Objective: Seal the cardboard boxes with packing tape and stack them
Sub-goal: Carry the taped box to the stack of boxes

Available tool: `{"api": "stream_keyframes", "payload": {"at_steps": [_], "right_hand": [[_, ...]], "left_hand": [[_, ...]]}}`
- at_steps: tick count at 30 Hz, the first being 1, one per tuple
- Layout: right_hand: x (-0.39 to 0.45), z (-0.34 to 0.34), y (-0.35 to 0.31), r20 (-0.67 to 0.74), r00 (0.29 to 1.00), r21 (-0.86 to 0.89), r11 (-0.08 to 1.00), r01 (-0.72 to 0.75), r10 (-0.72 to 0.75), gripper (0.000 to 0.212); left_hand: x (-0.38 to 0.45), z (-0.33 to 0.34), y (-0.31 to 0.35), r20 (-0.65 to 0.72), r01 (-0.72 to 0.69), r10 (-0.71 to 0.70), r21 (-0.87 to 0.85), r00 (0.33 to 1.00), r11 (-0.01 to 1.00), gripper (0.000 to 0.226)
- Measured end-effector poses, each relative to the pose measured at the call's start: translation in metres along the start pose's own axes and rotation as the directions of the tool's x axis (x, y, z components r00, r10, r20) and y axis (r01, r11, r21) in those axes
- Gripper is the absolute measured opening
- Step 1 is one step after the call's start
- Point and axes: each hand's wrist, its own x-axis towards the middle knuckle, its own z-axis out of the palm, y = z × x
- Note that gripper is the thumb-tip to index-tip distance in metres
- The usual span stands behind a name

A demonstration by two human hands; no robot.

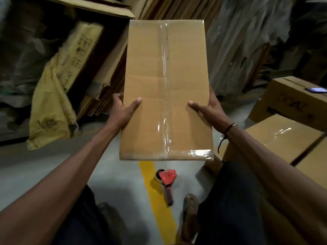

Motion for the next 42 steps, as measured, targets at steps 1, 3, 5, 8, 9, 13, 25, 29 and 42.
{"api": "stream_keyframes", "payload": {"at_steps": [1, 3, 5, 8, 9, 13, 25, 29, 42], "right_hand": [[-0.007, -0.015, -0.003, -0.031, 1.0, -0.002, 1.0, 0.001, -0.001, 0.101], [-0.019, -0.044, -0.004, -0.103, 0.995, -0.006, 1.0, 0.002, -0.002, 0.094], [-0.032, -0.071, -0.003, -0.16, 0.987, -0.015, 1.0, -0.003, 0.001, 0.087], [-0.05, -0.108, 0.004, -0.236, 0.97, -0.004, 0.998, -0.055, 0.053, 0.089], [-0.055, -0.118, 0.007, -0.266, 0.961, 0.007, 0.997, -0.078, 0.077, 0.093], [-0.074, -0.157, 0.015, -0.366, 0.92, 0.04, 0.99, -0.132, 0.137, 0.088], [-0.107, -0.321, 0.029, -0.607, 0.734, 0.06, 0.938, -0.34, 0.305, 0.078], [-0.141, -0.384, 0.032, -0.692, 0.636, 0.017, 0.889, -0.458, 0.342, 0.072], [-0.264, -0.531, 0.098, -0.852, 0.256, 0.157, 0.69, -0.707, 0.456, 0.065]], "left_hand": [[0.0, 0.013, 0.011, 0.027, -0.009, 0.009, 0.002, 1.0, 1.0, 0.086], [0.002, 0.041, 0.03, 0.071, -0.041, 0.04, 0.001, 0.997, 0.999, 0.081], [0.005, 0.069, 0.045, 0.114, -0.07, 0.07, -0.008, 0.991, 0.998, 0.076], [0.012, 0.109, 0.062, 0.209, -0.095, 0.096, -0.012, 0.973, 0.995, 0.074], [0.016, 0.121, 0.066, 0.236, -0.1, 0.103, -0.023, 0.966, 0.995, 0.074], [0.033, 0.168, 0.086, 0.34, -0.112, 0.128, -0.067, 0.932, 0.991, 0.076], [0.062, 0.356, 0.159, 0.711, -0.068, 0.146, -0.137, 0.687, 0.988, 0.067], [0.038, 0.439, 0.186, 0.783, -0.023, 0.17, -0.196, 0.599, 0.98, 0.058], [-0.079, 0.645, 0.204, 0.936, 0.129, 0.163, -0.212, 0.313, 0.969, 0.048]]}}
